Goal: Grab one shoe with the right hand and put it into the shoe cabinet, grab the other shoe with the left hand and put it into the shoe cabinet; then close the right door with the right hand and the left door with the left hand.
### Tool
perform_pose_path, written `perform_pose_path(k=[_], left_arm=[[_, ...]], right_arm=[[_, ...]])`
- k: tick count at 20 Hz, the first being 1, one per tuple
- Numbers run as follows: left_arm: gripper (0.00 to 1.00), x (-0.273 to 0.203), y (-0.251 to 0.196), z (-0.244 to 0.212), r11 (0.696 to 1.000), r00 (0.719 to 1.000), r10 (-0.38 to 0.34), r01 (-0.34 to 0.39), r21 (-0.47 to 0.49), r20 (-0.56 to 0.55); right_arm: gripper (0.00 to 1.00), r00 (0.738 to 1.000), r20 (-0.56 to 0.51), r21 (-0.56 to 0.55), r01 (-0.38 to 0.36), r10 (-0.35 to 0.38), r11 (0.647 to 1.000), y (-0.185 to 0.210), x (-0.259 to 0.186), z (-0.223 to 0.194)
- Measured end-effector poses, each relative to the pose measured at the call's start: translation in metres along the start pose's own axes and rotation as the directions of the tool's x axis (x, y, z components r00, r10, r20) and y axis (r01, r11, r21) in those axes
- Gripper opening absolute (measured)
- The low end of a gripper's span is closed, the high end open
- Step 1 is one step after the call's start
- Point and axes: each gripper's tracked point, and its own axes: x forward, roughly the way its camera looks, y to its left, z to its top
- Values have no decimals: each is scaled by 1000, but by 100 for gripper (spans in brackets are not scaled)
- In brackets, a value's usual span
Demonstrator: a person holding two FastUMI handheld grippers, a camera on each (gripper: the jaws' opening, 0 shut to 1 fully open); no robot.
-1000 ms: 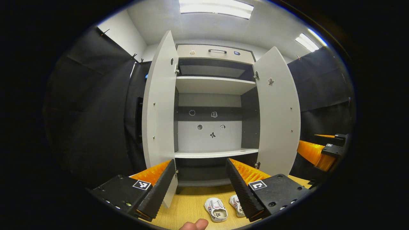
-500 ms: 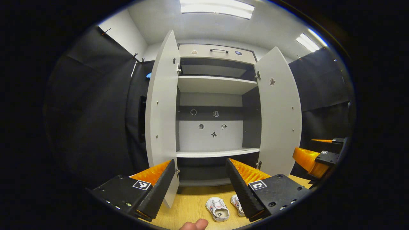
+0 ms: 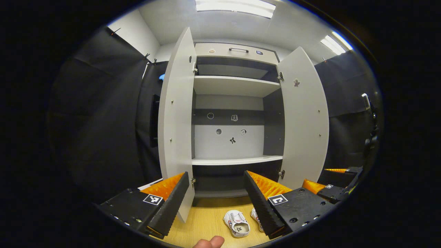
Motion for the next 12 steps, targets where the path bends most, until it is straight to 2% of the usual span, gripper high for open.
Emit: perform_pose_path(k=[3, 6, 7, 8, 10, 12], left_arm=[[95, 3, 3, -4, 1000, 1000, 5, -5, -5, -4], [95, 6, 4, -8, 1000, 1000, 2, -2, -11, -6], [95, 7, 5, -10, 1000, 1000, 1, -1, -12, -6], [95, 8, 5, -10, 1000, 1000, 0, 0, -11, -6], [95, 10, 6, -14, 1000, 1000, 3, -3, -9, -7], [95, 12, 5, -17, 1000, 1000, 1, -1, -13, -11]], right_arm=[[100, 999, -39, -33, 2, -3, 999, -4, 17, -38], [100, 990, -139, -71, -5, -5, 997, -6, 41, -92], [98, 984, -179, -60, -19, 8, 998, -6, 49, -110], [100, 977, -214, -43, -26, 16, 999, -6, 57, -126], [98, 960, -278, -32, -23, 13, 999, -11, 68, -158], [100, 948, -318, -49, -9, -7, 999, -15, 81, -181]])
